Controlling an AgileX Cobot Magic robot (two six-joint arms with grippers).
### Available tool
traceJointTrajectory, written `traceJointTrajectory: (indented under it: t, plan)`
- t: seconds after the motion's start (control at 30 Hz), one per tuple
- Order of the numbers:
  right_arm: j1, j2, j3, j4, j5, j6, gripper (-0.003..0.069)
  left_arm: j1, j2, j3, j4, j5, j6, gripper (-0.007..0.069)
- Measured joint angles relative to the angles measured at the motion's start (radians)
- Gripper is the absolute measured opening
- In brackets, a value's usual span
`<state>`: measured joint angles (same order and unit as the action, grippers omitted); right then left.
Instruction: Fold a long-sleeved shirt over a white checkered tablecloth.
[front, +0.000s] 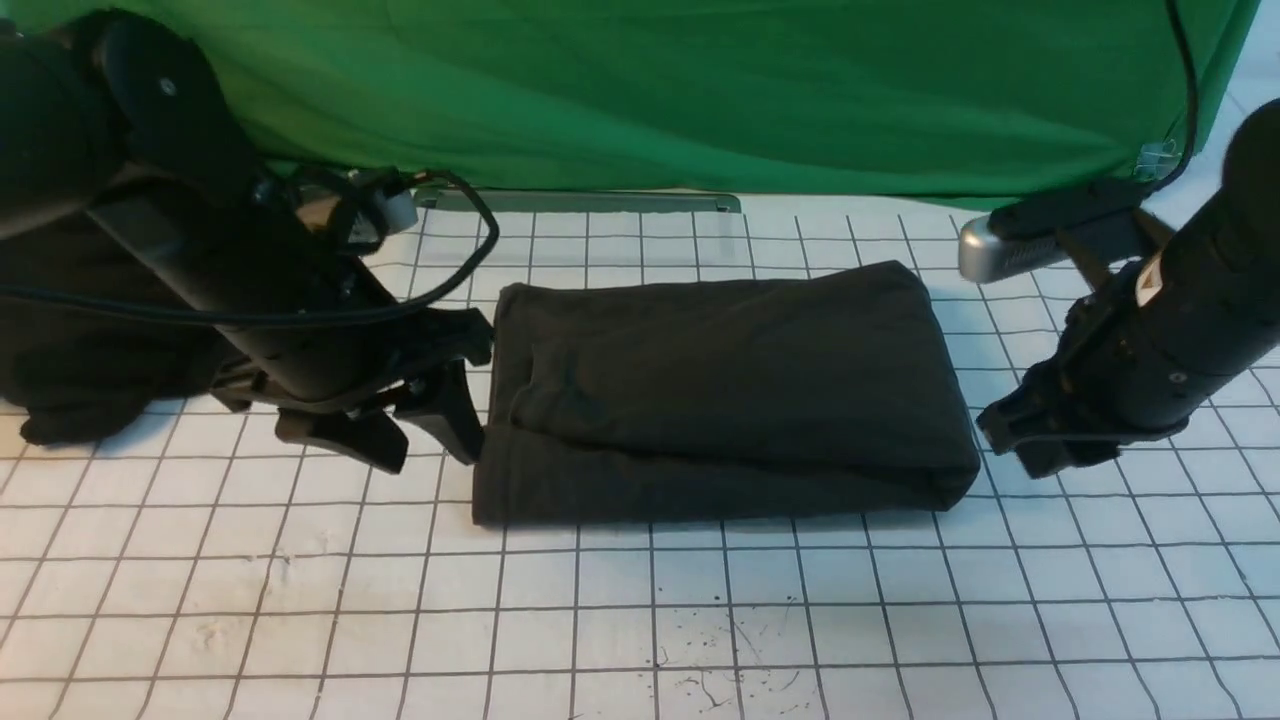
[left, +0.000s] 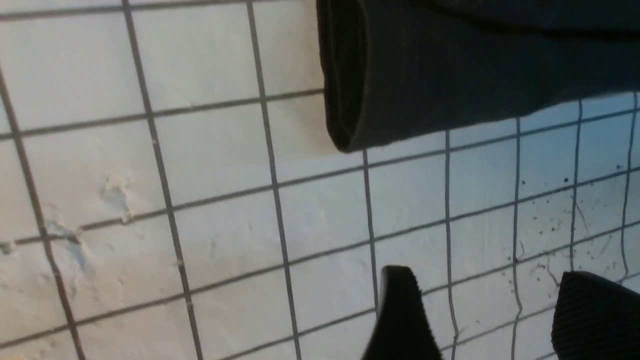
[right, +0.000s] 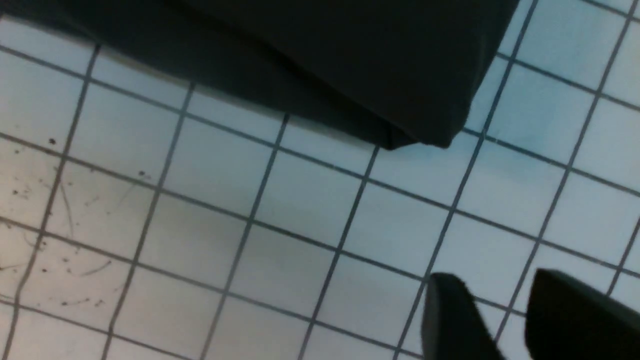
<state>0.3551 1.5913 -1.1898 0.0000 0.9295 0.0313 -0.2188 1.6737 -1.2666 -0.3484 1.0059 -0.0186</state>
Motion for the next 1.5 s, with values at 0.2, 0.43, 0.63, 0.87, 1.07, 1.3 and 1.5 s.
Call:
traceJointTrajectory:
  t: [0.2,0.43,0.63,0.87,1.07,1.3,1.5]
  plan:
    - [-0.002,0.112,0.000,0.000,-0.079,0.021,0.0496,0.000,0.098,0.006,-0.059,-0.097,0.019,0.0461]
    - [-0.003,0.245,-0.057,0.000,-0.142,0.028,0.0498,0.000,0.211,0.007,-0.087,-0.140,0.019,0.0490]
    - [-0.003,0.316,-0.081,0.000,-0.195,0.028,0.0402,0.000,0.257,0.007,-0.198,-0.170,0.065,0.0445]
    - [-0.003,0.333,-0.082,0.000,-0.210,0.000,0.0048,0.000,0.272,0.007,-0.262,-0.173,0.100,0.0074]
    - [-0.003,0.277,-0.082,0.000,-0.115,-0.023,0.0020,0.000,0.219,0.007,-0.265,-0.122,0.100,0.0014]
    - [-0.003,0.145,-0.082,0.000,0.135,-0.025,0.0021,-0.007,0.051,0.019,-0.260,-0.001,0.090,0.0014]
    - [-0.003,0.129,-0.055,0.024,0.170,-0.015,0.0031,-0.064,-0.021,0.161,-0.164,-0.032,0.019,0.0014]
